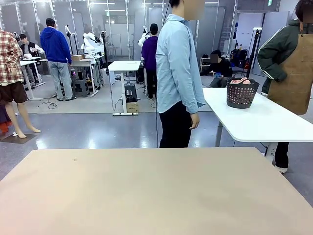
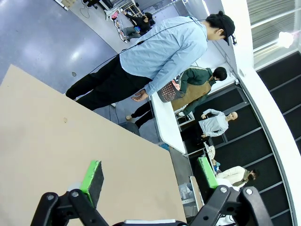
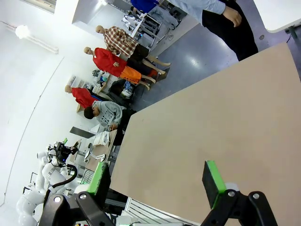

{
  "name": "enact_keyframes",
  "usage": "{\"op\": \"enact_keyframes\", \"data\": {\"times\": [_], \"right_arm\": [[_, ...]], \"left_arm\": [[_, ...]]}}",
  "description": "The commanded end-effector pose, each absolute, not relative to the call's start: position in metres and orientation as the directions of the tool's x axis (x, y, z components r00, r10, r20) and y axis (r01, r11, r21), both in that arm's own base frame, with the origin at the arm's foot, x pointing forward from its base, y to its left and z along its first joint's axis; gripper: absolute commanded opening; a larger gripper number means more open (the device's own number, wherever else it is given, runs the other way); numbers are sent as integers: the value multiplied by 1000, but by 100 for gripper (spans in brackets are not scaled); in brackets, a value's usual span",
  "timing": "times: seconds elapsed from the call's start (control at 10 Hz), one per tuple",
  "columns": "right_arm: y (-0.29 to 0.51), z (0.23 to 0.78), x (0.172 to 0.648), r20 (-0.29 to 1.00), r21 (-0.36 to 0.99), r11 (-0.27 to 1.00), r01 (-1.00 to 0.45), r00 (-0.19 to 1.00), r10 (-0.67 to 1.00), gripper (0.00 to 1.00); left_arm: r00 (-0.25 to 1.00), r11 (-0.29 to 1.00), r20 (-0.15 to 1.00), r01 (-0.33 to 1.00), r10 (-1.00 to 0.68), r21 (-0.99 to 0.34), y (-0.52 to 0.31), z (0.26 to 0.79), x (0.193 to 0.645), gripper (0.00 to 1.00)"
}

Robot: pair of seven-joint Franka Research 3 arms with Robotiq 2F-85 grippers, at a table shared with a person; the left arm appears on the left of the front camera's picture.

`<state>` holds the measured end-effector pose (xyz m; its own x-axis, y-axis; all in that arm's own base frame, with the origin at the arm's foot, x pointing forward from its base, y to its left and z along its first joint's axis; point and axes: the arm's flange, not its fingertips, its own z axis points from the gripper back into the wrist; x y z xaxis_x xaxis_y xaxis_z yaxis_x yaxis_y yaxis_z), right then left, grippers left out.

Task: Fold the towel.
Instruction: Grab the top end of the 100 cm Hotel Towel extended by the human.

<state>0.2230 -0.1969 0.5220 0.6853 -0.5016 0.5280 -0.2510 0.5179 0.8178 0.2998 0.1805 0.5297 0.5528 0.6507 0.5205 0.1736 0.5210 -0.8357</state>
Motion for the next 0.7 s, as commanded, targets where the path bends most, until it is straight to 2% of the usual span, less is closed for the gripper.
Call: {"op": "enact_keyframes", "data": {"times": [0.0, 0.6], "right_arm": [[-198, 523, 225, 546, 809, 520, -272, 676, -495, 100], [-198, 523, 225, 546, 809, 520, -272, 676, -495, 100]], "left_arm": [[558, 505, 504, 170, 659, -847, 180, 531, 301, 100], [558, 505, 504, 170, 659, -847, 180, 531, 301, 100]]}}
